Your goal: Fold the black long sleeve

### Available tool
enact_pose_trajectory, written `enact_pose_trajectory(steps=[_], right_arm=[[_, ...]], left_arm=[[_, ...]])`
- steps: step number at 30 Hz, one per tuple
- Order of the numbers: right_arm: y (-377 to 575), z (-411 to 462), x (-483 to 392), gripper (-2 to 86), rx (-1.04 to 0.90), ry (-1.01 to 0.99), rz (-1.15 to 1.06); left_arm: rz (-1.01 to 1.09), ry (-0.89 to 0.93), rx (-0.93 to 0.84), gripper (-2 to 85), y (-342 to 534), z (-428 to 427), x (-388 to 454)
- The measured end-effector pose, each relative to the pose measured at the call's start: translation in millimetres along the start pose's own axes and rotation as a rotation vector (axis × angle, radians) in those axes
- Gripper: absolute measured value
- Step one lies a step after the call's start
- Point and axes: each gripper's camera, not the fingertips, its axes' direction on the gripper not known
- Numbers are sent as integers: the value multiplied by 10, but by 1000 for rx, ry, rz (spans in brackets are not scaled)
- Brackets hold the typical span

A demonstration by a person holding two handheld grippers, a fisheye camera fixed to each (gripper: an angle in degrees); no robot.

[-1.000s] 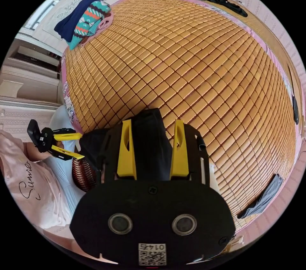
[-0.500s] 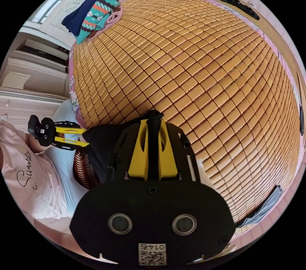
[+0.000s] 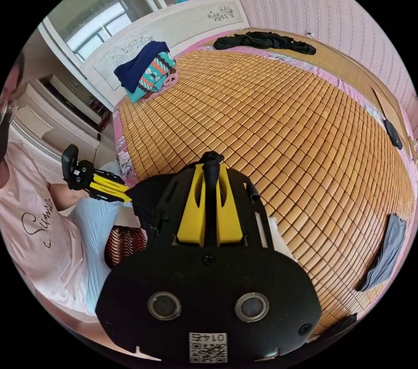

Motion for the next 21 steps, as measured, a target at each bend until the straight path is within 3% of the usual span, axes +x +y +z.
enact_pose_trajectory(steps=[6,11,18,21], right_arm=[[798,-846,-150,21,261,9,124],[1284,-1648,-235,22,341,147,175],[1223,-3124,358,31,116,533,249],[822,-3440,1233,52,-39,622,352]], left_arm=[[89,71,105,-9,-305,-388,221],[245,126,137,-9,-975,-376,569],[428,382,237,-5,-2960,274,1420],[369,331,311,19,-4051,728,1739]])
